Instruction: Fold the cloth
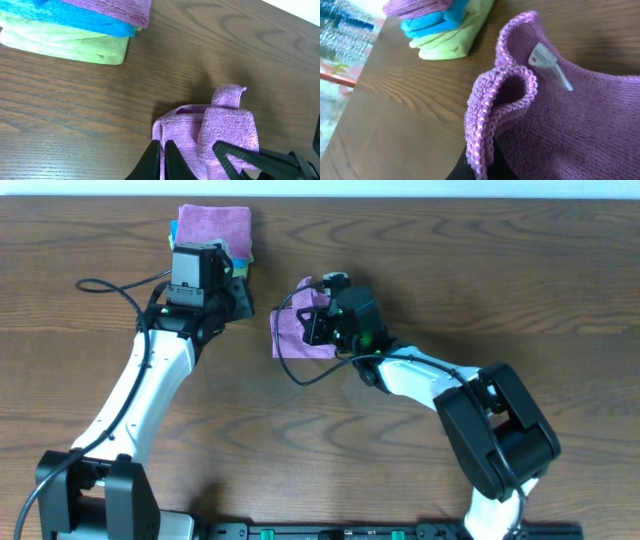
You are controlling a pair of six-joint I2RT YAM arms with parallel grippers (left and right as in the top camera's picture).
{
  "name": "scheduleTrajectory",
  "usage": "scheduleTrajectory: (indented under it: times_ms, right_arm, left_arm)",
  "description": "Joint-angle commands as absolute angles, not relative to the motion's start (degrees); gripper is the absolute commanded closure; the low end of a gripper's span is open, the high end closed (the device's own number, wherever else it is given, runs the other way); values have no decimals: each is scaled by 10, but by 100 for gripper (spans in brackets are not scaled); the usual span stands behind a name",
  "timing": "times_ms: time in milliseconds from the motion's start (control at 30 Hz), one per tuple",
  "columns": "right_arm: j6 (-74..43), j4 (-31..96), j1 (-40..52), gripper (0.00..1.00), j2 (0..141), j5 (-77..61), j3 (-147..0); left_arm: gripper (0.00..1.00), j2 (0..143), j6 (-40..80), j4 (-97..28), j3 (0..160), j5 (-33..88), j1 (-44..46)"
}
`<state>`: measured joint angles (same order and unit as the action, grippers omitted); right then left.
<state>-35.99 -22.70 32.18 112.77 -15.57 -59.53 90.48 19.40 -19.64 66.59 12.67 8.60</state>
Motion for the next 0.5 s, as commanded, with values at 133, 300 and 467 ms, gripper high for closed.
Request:
scheduleTrajectory:
  times_ms: [133, 300, 467]
  right_arm:
    - [-332, -202, 335, 95, 1136, -152, -605]
    - [-331, -199, 338, 79, 1136, -157, -605]
    - [-331, -199, 338, 66, 1136, -203, -605]
  left_arm:
    - [93, 887, 184, -203, 678, 118, 72]
    - [93, 886, 184, -203, 678, 118, 67]
    - [90, 886, 184, -203, 678, 114, 67]
